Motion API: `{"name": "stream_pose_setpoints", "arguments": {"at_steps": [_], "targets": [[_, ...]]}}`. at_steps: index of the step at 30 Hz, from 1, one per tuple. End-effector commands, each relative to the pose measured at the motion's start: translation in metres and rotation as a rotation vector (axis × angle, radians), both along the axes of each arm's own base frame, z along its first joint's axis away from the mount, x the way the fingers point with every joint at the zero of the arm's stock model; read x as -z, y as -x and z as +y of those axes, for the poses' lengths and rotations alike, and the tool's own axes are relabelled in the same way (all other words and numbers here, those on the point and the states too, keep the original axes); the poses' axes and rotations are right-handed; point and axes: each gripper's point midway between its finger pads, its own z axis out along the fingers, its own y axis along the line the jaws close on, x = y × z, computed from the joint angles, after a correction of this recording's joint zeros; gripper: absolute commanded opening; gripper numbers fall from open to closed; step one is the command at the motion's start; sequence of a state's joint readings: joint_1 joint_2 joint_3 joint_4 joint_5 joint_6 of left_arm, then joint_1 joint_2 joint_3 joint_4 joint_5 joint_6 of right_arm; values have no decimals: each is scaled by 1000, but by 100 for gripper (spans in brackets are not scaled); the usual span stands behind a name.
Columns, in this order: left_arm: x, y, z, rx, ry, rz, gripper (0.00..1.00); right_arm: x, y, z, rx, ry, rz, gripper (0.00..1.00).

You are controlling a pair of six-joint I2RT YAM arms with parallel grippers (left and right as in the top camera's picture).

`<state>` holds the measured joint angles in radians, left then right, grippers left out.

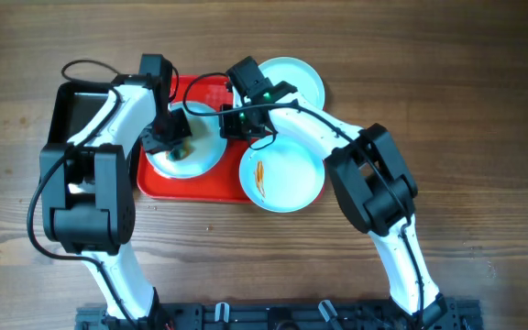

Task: Clean dirty plates on tray and stack at the side
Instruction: 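Scrub the held plate with the sponge in the left gripper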

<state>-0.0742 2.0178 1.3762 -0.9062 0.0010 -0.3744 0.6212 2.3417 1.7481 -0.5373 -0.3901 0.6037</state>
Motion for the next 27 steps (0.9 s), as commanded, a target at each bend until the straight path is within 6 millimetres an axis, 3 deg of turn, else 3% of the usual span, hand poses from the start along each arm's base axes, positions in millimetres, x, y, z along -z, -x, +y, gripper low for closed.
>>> {"name": "stream_pose_setpoints", "arguments": {"at_steps": [1,3,5,9,11,16,18,22,27], "targets": [[14,22,-1,-127,-12,93,4,19,0,-8,10,6,43,4],[14,21,-14,-107,24,88,4,18,0,-8,8,0,49,5],[14,12,-12,-39,-26,45,4,18,1,-7,5,-3,51,4],[7,-14,31,66,-288,-58,4,19,0,-8,5,5,43,4],[0,-13,39,167,-337,-43,4,20,-1,-11,10,22,36,4],[-4,7,39,183,-330,31,4,20,-2,-10,10,18,31,5],[1,4,23,183,-235,14,4,19,-3,-10,10,17,29,4],[12,-20,-36,218,91,-92,4,19,-1,-8,3,5,38,4],[-2,-79,-46,230,109,-342,4,17,-3,-7,1,-4,30,4]]}}
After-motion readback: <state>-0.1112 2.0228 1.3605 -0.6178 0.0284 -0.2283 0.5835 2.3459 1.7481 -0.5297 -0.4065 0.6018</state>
